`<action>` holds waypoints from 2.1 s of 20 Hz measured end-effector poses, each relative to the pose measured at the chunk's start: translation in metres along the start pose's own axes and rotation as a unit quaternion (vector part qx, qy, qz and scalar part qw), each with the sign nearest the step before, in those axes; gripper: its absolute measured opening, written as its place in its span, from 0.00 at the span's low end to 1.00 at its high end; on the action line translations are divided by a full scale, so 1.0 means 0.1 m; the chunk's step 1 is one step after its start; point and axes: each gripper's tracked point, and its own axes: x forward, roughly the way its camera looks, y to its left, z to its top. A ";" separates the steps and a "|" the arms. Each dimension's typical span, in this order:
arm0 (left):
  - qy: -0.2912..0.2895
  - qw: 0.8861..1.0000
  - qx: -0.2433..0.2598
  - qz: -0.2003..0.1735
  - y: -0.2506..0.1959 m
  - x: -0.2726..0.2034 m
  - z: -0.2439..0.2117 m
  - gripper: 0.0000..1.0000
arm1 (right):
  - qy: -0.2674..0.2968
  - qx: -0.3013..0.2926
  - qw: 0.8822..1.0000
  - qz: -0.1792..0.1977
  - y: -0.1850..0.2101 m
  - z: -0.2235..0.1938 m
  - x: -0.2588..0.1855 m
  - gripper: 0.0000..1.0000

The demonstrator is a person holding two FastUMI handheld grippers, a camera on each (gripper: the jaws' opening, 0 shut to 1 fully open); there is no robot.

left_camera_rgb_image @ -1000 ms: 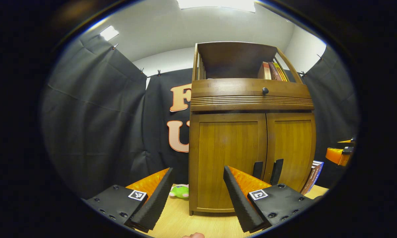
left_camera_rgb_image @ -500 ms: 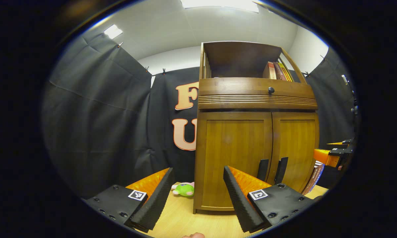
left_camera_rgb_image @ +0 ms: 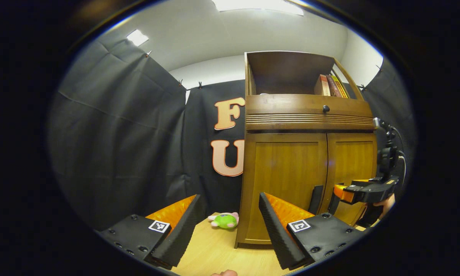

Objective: Open the right door of the double-door shoe cabinet with the right hand, and open the left door with the left hand.

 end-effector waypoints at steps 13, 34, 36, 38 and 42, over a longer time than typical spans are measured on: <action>0.009 0.999 -0.002 0.043 0.32 0.02 -0.14 0.94 | 0.012 -0.048 0.998 -0.032 -0.04 -0.37 0.29 0.84; 0.001 1.000 -0.001 -0.014 -0.06 -0.14 -0.01 0.94 | 0.019 0.003 1.000 -0.002 0.01 -0.46 -0.16 0.29; 0.005 1.000 -0.003 -0.018 -0.09 -0.15 -0.03 0.94 | 0.020 0.005 1.000 0.000 0.00 -0.46 -0.30 0.28; 0.007 1.000 -0.005 -0.024 -0.13 -0.16 -0.03 0.94 | 0.018 0.006 1.000 0.003 -0.02 -0.47 -0.43 0.28; 0.008 0.999 -0.004 -0.038 -0.23 -0.18 -0.01 0.96 | 0.023 0.004 1.000 0.011 -0.10 -0.49 -0.74 0.28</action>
